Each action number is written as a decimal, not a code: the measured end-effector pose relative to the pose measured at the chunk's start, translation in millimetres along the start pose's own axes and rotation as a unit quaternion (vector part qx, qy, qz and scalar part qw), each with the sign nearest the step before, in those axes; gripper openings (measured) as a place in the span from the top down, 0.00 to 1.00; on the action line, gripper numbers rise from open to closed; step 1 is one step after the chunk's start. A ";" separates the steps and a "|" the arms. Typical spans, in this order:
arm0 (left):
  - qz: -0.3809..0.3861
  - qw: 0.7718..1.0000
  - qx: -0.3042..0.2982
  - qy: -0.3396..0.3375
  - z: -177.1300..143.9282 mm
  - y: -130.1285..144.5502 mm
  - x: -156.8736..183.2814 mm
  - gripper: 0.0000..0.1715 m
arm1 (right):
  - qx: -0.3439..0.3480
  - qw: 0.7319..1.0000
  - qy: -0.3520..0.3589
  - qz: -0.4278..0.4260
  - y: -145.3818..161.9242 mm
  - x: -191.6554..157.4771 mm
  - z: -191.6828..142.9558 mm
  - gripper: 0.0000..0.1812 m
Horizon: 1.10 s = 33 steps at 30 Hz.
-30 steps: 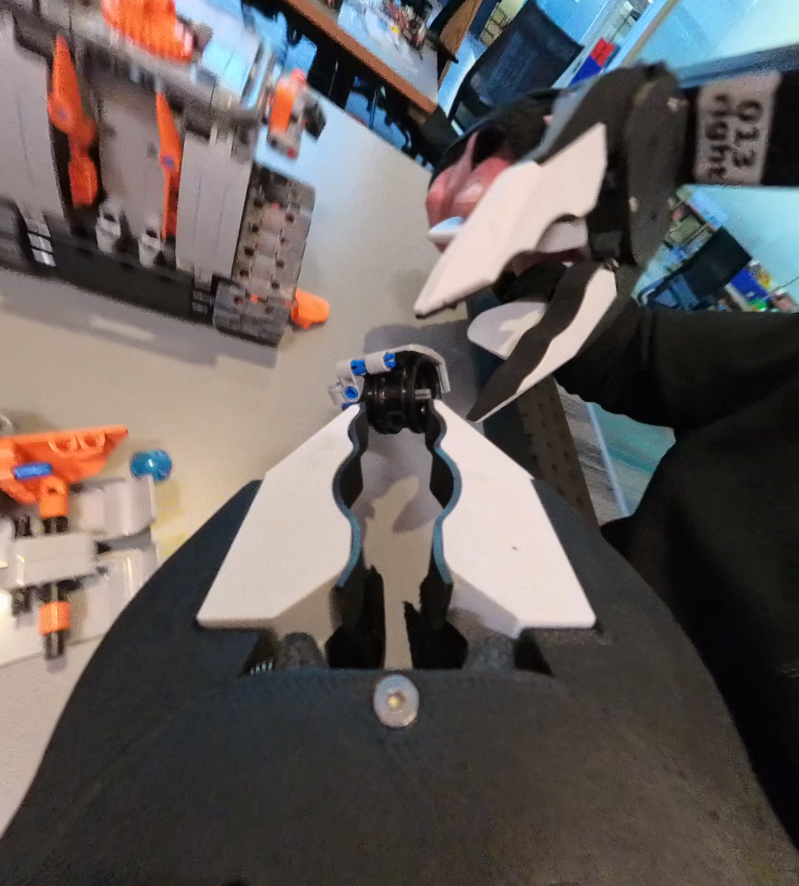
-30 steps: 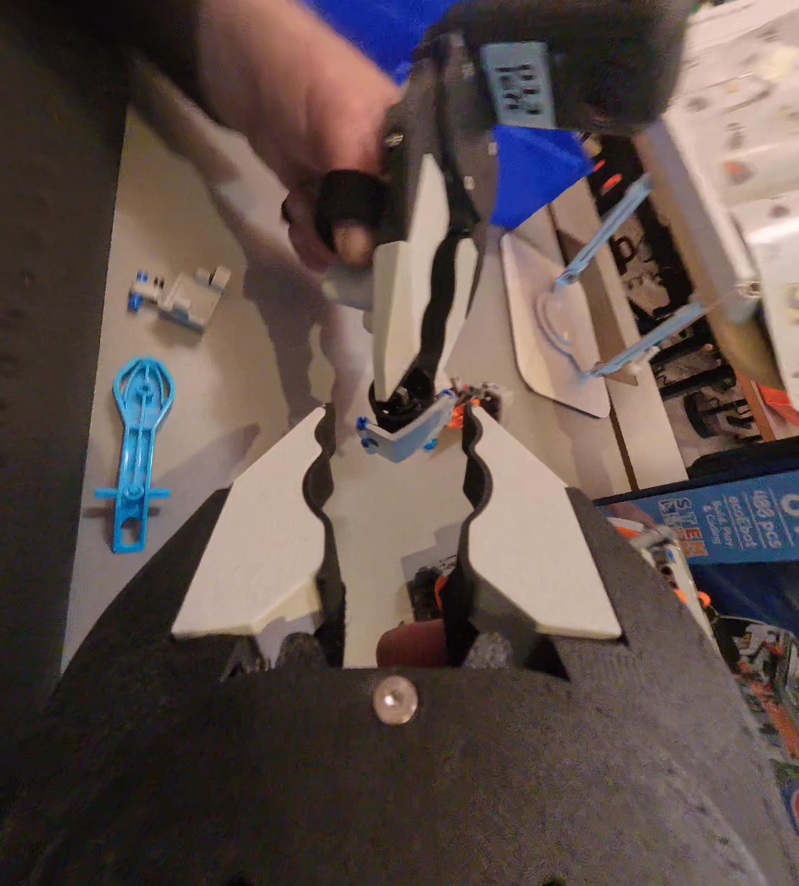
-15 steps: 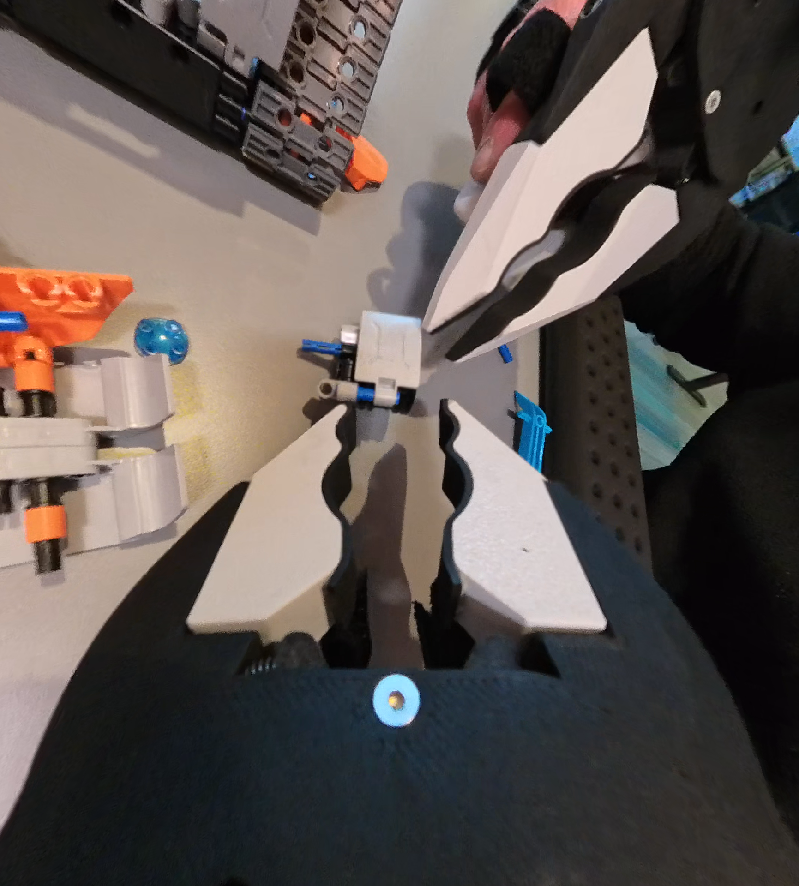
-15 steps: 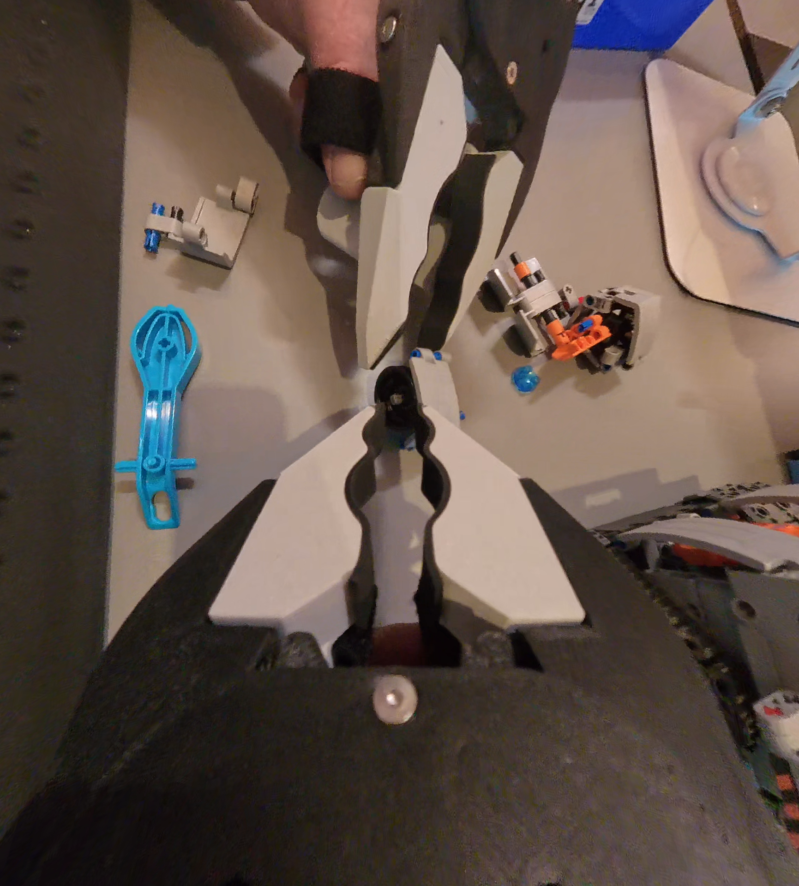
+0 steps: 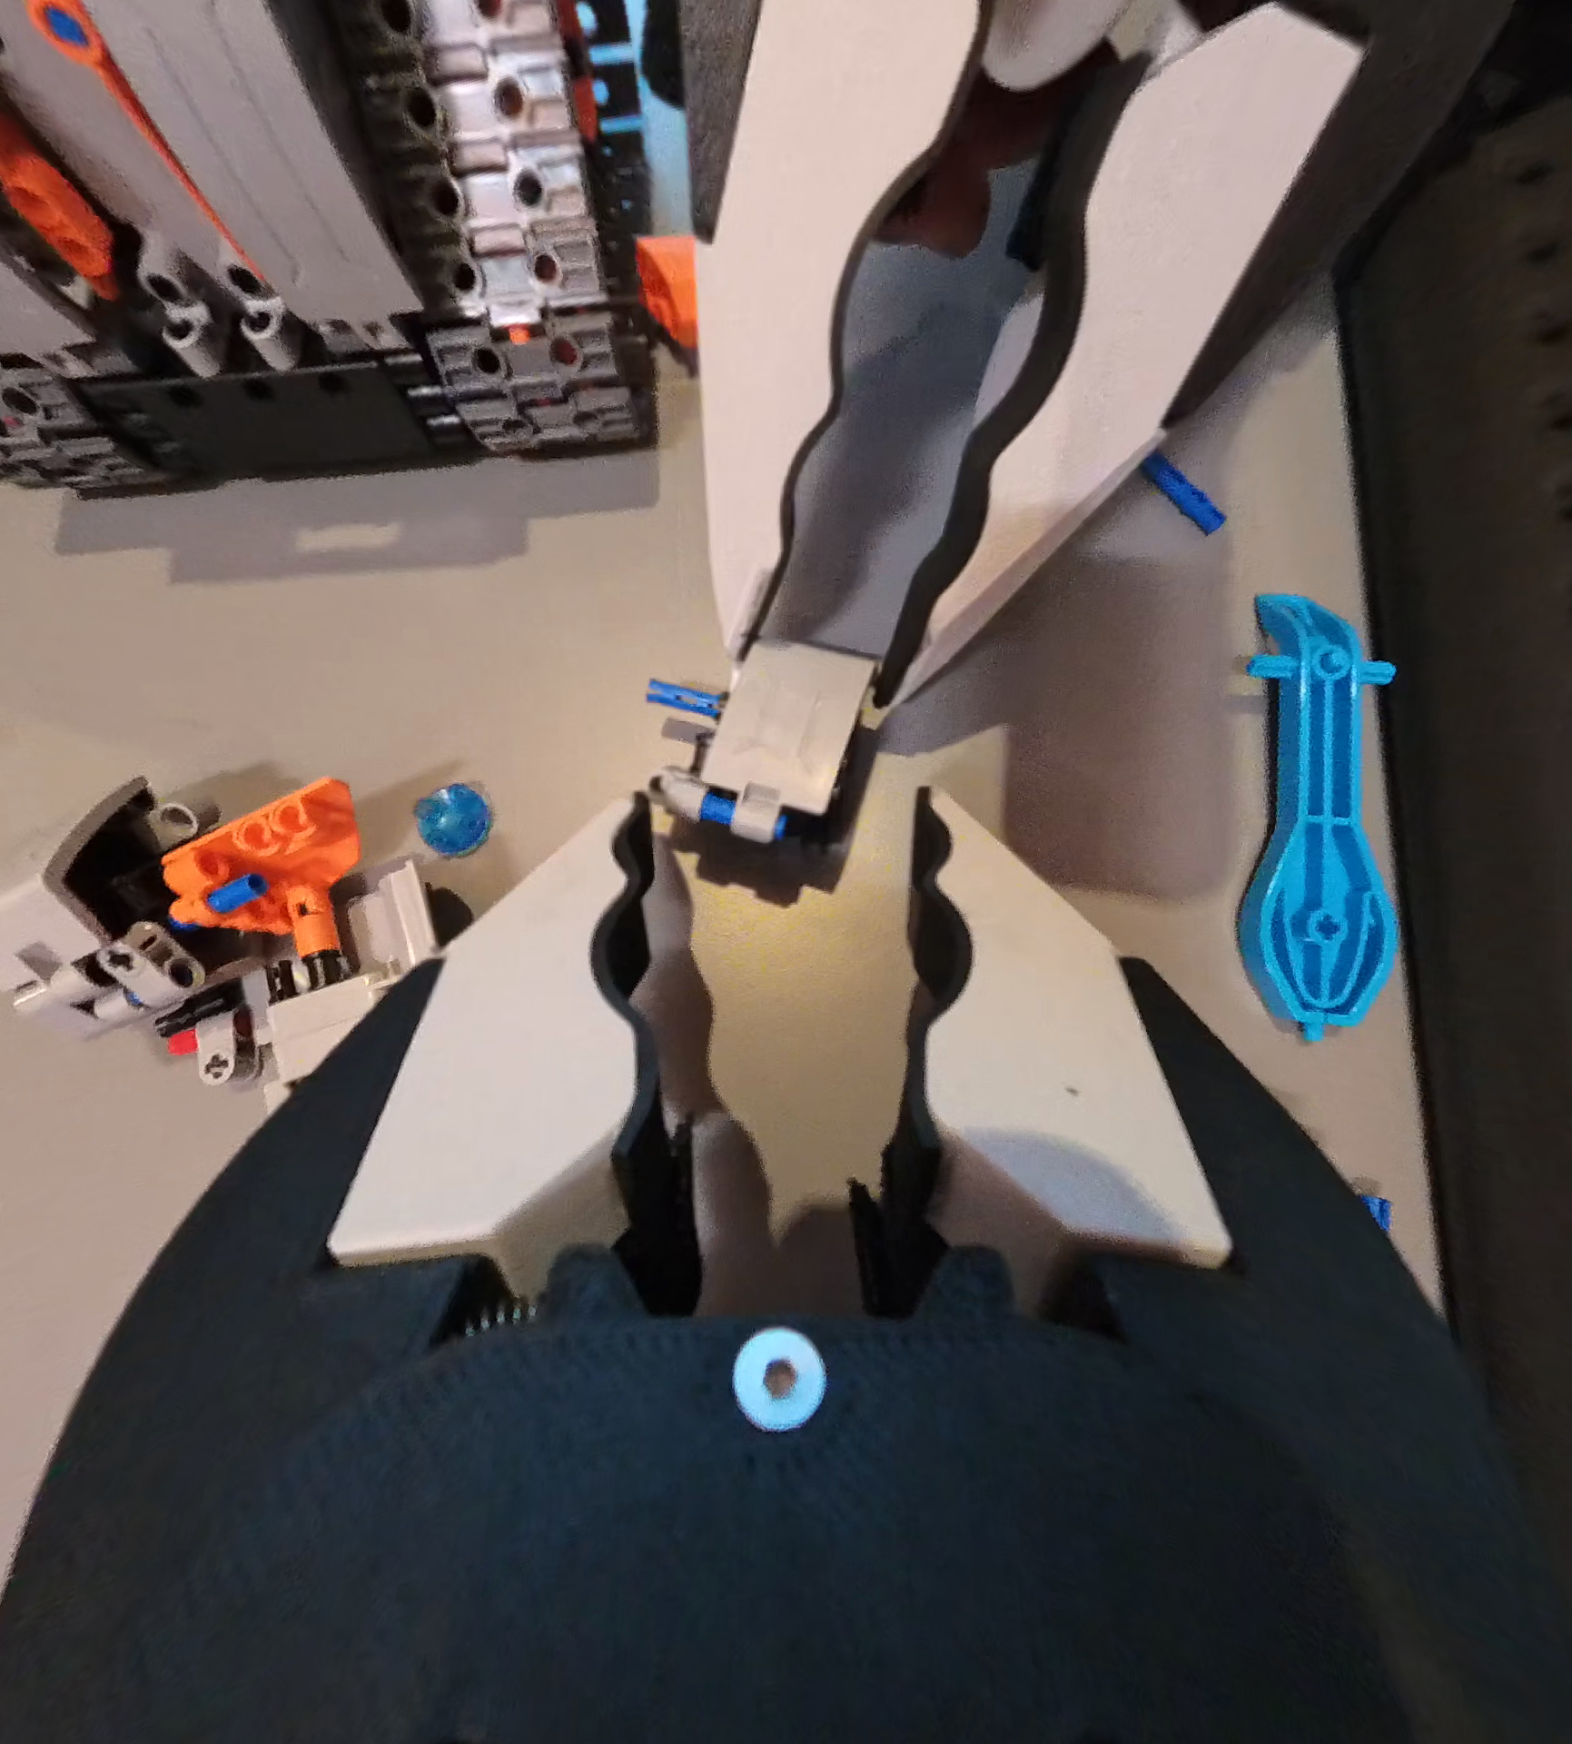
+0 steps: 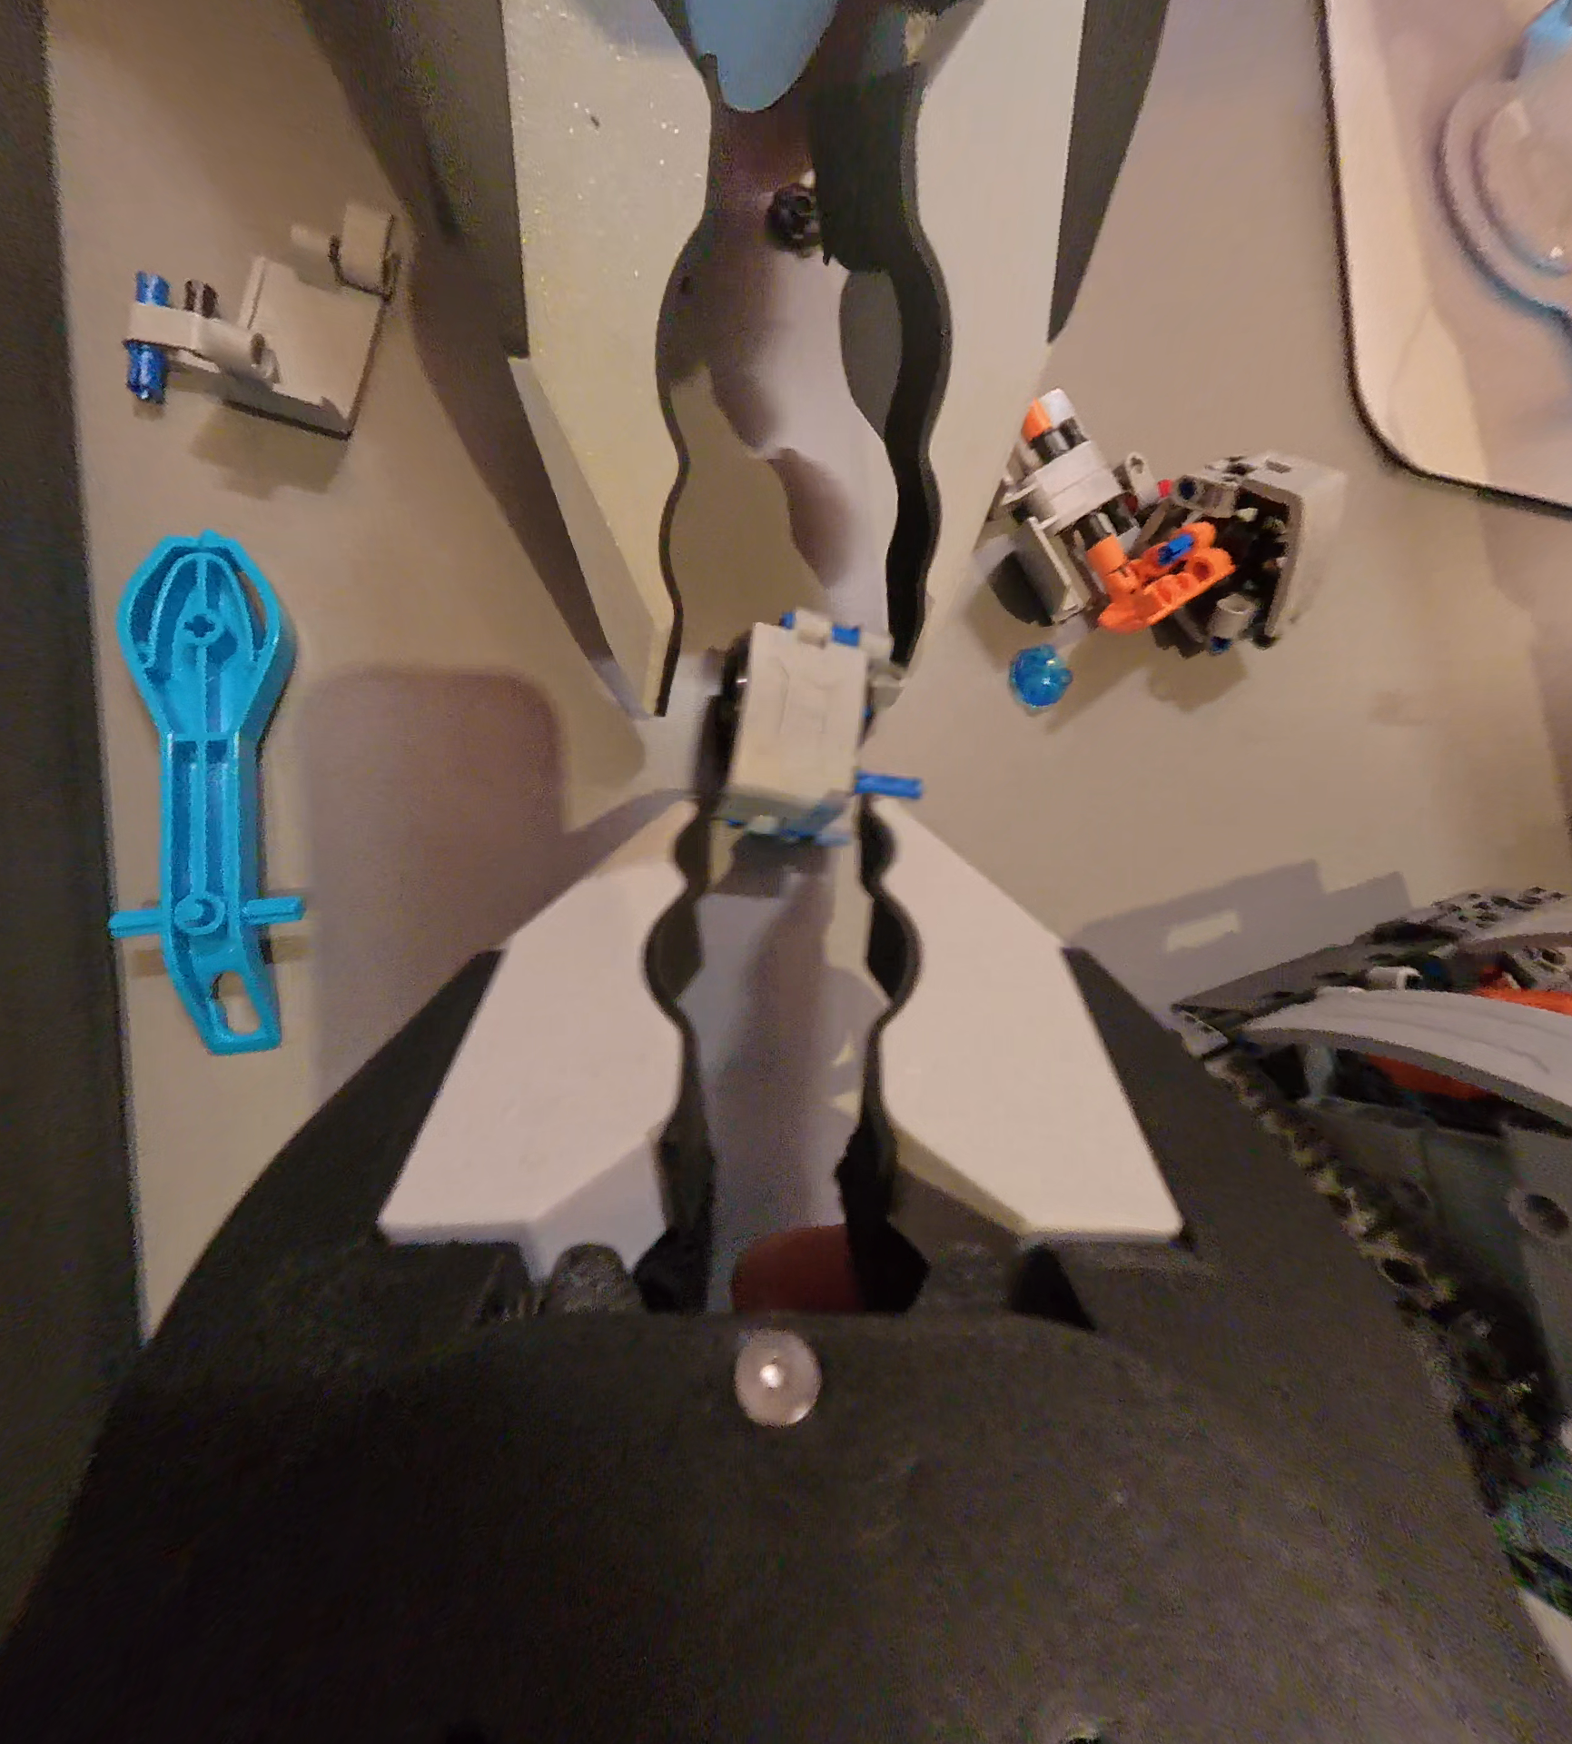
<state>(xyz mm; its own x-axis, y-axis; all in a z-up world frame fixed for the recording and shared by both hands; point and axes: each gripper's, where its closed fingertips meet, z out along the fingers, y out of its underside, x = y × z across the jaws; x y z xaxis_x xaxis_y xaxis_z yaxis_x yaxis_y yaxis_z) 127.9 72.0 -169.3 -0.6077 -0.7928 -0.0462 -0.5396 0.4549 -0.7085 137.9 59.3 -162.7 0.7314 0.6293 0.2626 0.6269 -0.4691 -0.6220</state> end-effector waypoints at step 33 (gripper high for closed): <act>-0.006 0.962 0.271 0.016 -58.3 -72.9 -1.5 0.80 | 0.197 0.972 0.125 0.018 -69.4 26.2 -70.5 0.84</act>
<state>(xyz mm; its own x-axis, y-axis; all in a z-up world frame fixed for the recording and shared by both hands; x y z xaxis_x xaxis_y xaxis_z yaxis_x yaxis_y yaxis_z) 134.2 63.7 -76.5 -0.6265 -0.7792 -0.0207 -0.1679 0.1608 -0.9726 132.5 64.7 -60.7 0.8240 0.4235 0.3765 0.4847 -0.1825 -0.8554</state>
